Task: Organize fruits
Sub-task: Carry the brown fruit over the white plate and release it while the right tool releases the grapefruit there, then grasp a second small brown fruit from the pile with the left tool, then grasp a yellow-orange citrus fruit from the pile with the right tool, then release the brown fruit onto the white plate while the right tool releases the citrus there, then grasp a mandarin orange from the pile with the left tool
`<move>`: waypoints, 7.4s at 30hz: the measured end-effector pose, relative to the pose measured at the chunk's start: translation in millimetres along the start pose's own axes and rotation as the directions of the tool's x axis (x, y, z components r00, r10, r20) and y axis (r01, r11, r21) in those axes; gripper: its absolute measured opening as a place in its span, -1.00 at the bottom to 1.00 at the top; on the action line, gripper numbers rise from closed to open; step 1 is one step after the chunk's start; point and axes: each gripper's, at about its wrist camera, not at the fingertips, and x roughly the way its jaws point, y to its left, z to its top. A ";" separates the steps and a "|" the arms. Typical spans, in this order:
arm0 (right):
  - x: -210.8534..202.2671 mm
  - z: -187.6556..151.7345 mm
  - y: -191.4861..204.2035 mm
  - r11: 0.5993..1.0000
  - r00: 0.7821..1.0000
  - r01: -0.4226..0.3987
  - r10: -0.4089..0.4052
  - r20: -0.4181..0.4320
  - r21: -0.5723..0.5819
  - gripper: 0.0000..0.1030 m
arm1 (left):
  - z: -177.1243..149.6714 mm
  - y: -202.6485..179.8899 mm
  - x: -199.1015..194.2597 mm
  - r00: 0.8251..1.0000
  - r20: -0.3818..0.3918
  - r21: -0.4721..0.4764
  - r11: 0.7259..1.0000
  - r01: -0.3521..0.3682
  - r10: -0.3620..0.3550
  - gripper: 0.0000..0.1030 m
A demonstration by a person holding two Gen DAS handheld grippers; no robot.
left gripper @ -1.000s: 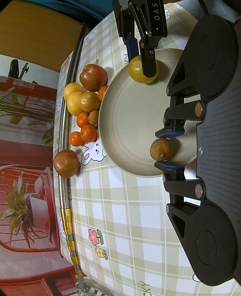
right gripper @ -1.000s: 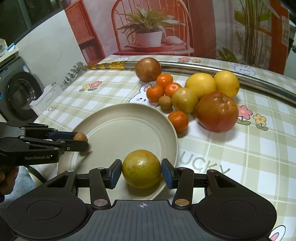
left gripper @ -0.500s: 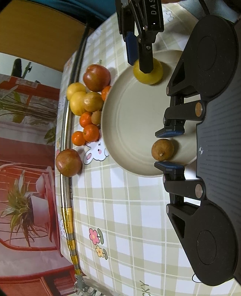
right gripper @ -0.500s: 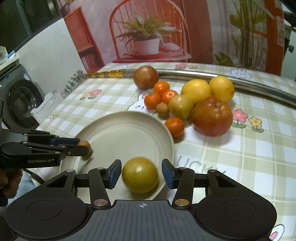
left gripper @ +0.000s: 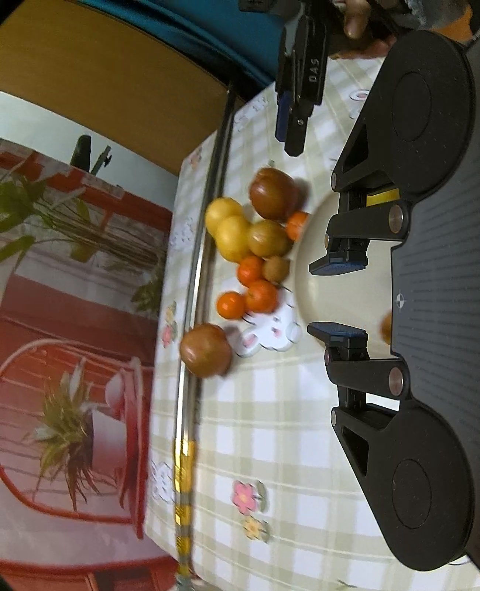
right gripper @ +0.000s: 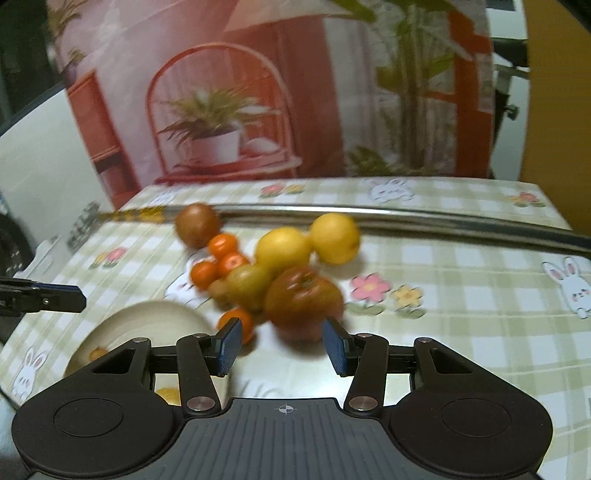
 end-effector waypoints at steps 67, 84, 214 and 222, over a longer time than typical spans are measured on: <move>7.9 -2.2 -47.2 0.991 0.997 -0.004 -0.006 0.073 0.135 -0.12 | 37.2 -50.7 150.3 0.986 -0.151 0.304 0.952 -0.019 0.068 -0.44; 9.0 9.7 -31.0 0.997 0.997 -0.043 0.038 0.074 0.067 -0.12 | 19.2 -28.1 53.3 0.998 0.013 0.128 0.990 -0.055 0.053 -0.44; 0.8 33.6 -25.5 0.999 0.975 0.041 -0.041 0.220 0.004 0.58 | 49.2 -3.0 93.6 1.000 -0.011 0.066 0.998 -0.007 0.007 -0.02; 7.3 28.4 -34.5 0.997 0.985 0.010 -0.023 0.171 0.072 0.44 | 51.5 -8.3 130.3 0.997 -0.072 0.084 0.996 0.002 0.005 0.03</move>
